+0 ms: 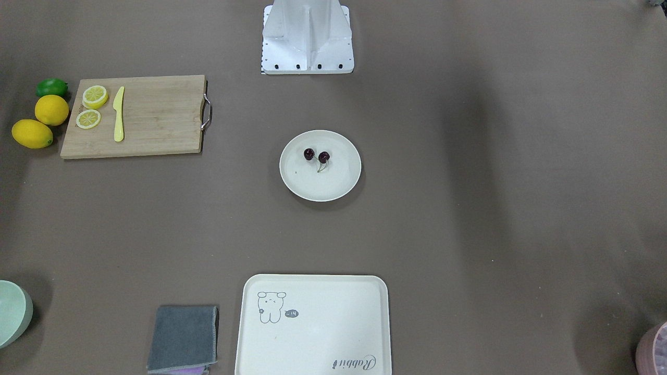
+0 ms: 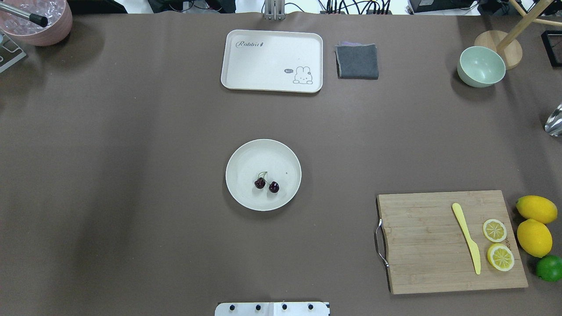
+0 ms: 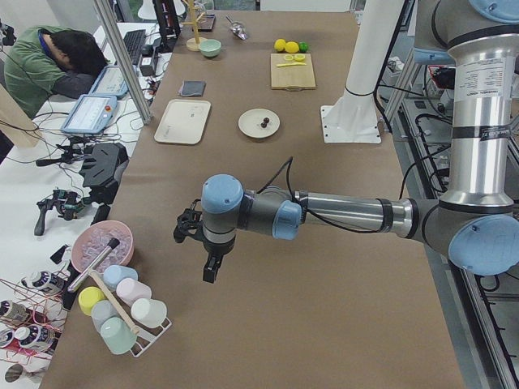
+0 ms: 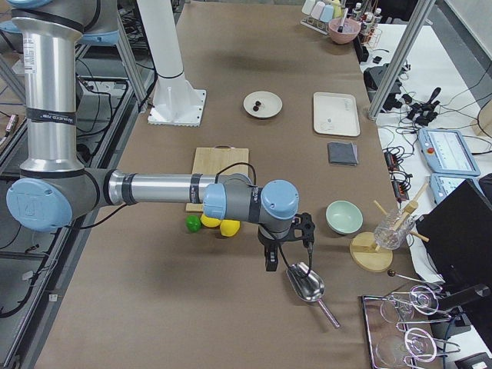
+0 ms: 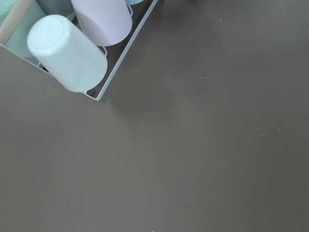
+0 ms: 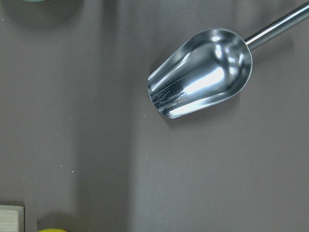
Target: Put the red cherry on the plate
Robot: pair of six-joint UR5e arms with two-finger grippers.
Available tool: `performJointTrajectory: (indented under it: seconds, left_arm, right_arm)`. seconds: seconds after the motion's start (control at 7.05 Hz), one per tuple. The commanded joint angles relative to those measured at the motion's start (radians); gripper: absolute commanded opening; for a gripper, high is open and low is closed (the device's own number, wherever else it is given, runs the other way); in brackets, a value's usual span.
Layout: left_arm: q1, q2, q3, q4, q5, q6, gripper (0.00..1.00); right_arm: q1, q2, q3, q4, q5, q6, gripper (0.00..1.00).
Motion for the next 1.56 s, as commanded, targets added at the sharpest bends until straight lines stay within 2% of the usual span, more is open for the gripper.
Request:
performJointTrajectory:
  seconds: [0.0, 1.42]
  left_arm:
    - [-0.001, 0.001, 0.001, -0.002, 0.0, 0.0, 0.98]
    - [-0.002, -0.005, -0.002, -0.002, 0.001, 0.0, 0.98]
  right_arm:
    - [0.005, -0.003, -0.005, 0.005, 0.005, 0.005, 1.0]
    - [0.012, 0.02, 0.028, 0.007, 0.014, 0.036, 1.0]
